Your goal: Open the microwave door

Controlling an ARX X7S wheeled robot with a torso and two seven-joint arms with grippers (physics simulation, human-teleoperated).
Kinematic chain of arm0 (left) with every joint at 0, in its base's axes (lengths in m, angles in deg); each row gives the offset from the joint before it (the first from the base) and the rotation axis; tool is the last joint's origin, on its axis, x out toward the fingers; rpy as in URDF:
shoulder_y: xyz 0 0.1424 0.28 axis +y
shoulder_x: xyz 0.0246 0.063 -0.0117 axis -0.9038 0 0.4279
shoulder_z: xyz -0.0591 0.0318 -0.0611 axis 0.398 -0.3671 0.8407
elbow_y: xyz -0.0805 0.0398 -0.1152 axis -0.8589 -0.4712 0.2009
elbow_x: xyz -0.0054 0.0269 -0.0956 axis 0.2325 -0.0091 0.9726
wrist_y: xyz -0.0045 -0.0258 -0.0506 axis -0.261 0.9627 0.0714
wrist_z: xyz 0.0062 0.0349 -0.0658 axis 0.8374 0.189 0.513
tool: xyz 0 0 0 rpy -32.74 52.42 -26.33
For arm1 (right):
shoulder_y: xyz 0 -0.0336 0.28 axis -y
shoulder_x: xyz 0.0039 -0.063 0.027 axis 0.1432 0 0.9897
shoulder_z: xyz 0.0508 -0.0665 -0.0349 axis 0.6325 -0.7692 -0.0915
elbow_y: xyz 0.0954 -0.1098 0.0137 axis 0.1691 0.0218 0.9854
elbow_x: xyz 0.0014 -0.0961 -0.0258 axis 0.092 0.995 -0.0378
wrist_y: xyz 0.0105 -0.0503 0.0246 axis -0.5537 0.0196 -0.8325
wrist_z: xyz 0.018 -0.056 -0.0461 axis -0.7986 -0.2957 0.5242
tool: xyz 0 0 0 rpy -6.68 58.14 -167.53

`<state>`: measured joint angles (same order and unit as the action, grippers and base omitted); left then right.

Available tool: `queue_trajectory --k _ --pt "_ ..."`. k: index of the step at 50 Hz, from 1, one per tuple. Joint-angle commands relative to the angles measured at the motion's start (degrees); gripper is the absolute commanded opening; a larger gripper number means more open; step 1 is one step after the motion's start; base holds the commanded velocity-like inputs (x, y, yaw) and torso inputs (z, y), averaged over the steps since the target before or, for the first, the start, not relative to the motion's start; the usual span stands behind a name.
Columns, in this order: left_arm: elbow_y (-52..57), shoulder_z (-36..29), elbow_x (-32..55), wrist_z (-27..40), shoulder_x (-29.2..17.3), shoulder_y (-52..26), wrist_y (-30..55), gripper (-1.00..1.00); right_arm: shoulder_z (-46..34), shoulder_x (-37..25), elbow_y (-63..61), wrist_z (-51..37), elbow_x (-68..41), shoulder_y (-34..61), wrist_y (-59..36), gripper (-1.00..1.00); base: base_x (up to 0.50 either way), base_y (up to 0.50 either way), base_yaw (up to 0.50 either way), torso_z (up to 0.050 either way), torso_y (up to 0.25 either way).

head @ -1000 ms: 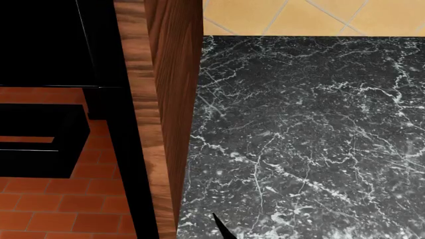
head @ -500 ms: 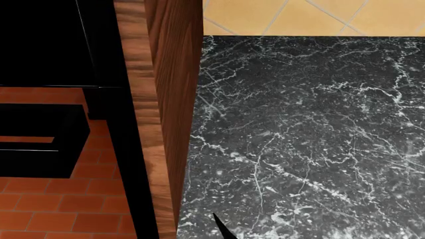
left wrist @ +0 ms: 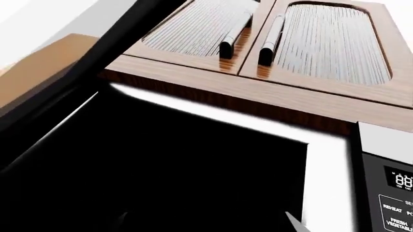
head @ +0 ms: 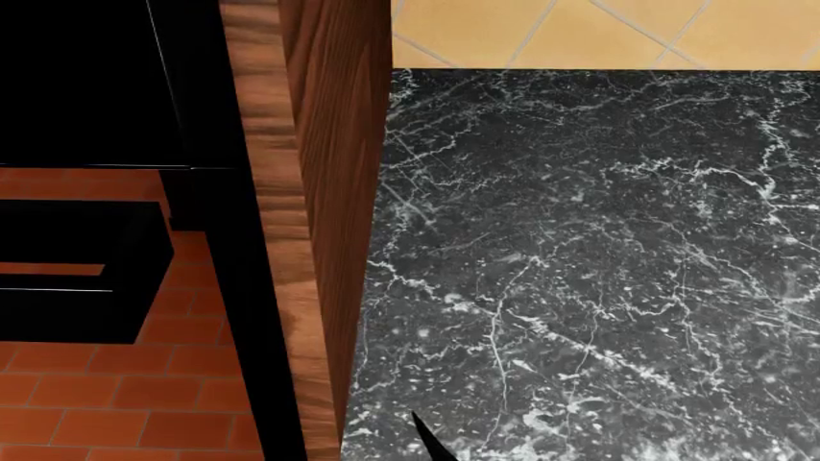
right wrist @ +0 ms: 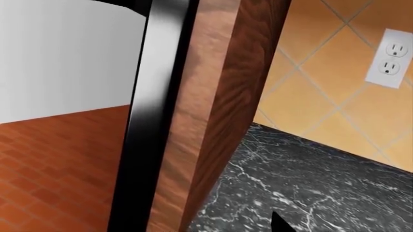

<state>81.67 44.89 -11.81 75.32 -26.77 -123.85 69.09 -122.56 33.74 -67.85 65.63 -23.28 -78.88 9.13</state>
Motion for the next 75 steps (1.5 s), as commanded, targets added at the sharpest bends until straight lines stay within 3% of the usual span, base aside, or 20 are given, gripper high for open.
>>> queue_trajectory --k 1,22,42,43,44,53,64,75 --pt "2.97 4.21 4.11 1.03 -4.03 -1.13 0.66 1.00 0.01 -0.16 0.35 -0.28 -0.31 0.01 0.16 1.00 0.00 0.00 0.00 0.000 0.000" --pt "1.35 5.25 -0.47 -3.43 -9.19 1.31 -0.48 1.00 0.52 -0.70 -1.03 -1.10 -0.81 -0.24 -0.59 1.00 0.00 0.00 0.00 0.000 0.000" --pt "3.32 13.23 4.01 -2.45 -15.71 9.35 -2.70 1.00 0.59 -0.95 0.27 -1.45 -1.28 0.05 0.20 1.00 0.00 0.00 0.00 0.000 0.000" --pt "3.62 14.00 4.72 -2.29 -16.15 9.78 -2.79 1.00 0.60 -0.95 0.34 -1.48 -1.31 0.06 0.21 1.00 0.00 0.00 0.00 0.000 0.000" --pt "7.75 22.60 13.31 -0.83 -21.94 10.62 -1.69 1.00 0.60 -0.89 0.44 -1.53 -1.26 0.22 -0.04 1.00 0.00 0.00 0.00 0.000 0.000" --pt "9.94 33.95 22.11 0.62 -25.90 11.99 -0.05 1.00 0.48 -0.93 0.54 -1.72 -1.31 0.37 -0.27 1.00 0.00 0.00 0.00 0.000 0.000" --pt "12.57 40.63 29.76 2.57 -27.54 10.61 1.94 1.00 0.68 -1.24 0.56 -2.04 -1.53 0.33 -0.04 1.00 0.00 0.00 0.00 0.000 0.000" --pt "15.62 53.52 38.96 6.58 -25.51 11.67 9.33 1.00 0.89 -1.43 0.04 -2.49 -1.65 0.36 -0.23 1.00 0.00 0.00 0.00 0.000 0.000"
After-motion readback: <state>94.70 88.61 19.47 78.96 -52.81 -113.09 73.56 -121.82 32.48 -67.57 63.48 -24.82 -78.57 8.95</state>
